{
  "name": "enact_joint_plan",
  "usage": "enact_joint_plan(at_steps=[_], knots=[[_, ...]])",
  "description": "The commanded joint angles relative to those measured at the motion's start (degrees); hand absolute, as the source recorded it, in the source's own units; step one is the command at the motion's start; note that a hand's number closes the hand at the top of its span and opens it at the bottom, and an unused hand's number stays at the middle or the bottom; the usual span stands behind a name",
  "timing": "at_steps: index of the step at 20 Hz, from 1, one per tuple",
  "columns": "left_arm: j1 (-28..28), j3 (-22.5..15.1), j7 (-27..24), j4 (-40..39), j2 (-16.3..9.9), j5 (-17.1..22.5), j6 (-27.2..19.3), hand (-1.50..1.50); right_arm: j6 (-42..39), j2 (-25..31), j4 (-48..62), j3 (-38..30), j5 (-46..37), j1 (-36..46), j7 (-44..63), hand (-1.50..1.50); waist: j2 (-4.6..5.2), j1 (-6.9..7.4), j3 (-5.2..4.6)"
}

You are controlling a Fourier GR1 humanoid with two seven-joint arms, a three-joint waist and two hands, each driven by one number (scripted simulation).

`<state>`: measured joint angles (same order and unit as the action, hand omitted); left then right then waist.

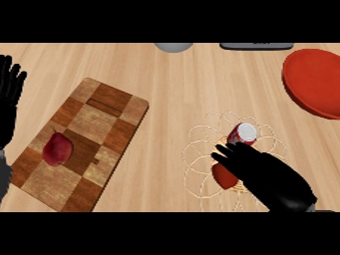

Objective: Pick the bell pepper from the placemat and place it in the bowl

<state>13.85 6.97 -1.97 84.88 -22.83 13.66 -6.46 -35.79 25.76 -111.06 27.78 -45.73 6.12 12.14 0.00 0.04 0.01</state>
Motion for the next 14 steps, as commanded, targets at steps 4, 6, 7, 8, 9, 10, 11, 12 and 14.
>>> enact_joint_plan(at_steps=[4, 6, 7, 8, 9, 10, 11, 12, 14], knots=[[-3.4, 0.5, -1.0, 2.2, 2.6, -1.9, 0.9, 0.0, -0.4, -4.0, 7.4, -2.8, -1.4, 4.9, -6.6, -1.5, -0.01, 0.22, 0.0], [2.0, 0.7, 3.1, 1.3, 2.1, -2.4, -0.2, 0.0, 4.2, -2.3, 7.1, -0.2, -5.2, -0.2, -10.3, -1.5, -0.01, -0.11, 0.01], [1.3, 1.4, -0.2, -1.4, 2.6, -2.5, 1.7, 0.0, 4.1, -4.7, 7.1, 0.7, -6.9, -0.2, -8.5, -1.5, 0.0, -0.12, -0.01], [-1.1, 2.6, 0.8, 2.1, 1.2, -1.4, 2.8, 0.0, 3.3, -4.2, 8.2, 1.5, -7.8, -0.3, -8.2, -1.5, -0.03, 0.04, -0.01], [-4.1, 1.2, 3.9, 8.4, 2.1, -2.3, 1.4, 0.0, -0.5, -4.7, 7.0, -1.8, -5.9, 2.8, -7.1, -1.5, -0.08, 0.21, 0.0], [2.1, 2.2, -1.2, -3.9, 3.1, -3.6, 1.5, 0.0, 1.8, -3.9, 8.0, -1.0, -7.7, 0.6, -9.2, -1.5, 0.02, -0.22, -0.02], [-1.2, 3.5, 0.8, 1.8, 2.1, -1.0, 3.6, 0.0, 4.1, -4.9, 12.4, -1.3, -8.4, 1.4, -11.1, -1.5, -0.01, 0.07, -0.01], [0.6, 6.3, -2.3, -3.3, -0.1, -0.1, 5.6, 0.0, 3.8, -8.2, 12.8, 1.1, -9.9, 2.6, -7.2, -1.5, 0.04, 0.04, -0.02], [2.3, 3.7, 0.8, -2.4, 2.1, -2.4, 3.4, 0.0, 3.5, -5.0, 11.4, -0.8, -10.6, -0.7, -10.0, -1.5, -0.01, -0.16, -0.01]])
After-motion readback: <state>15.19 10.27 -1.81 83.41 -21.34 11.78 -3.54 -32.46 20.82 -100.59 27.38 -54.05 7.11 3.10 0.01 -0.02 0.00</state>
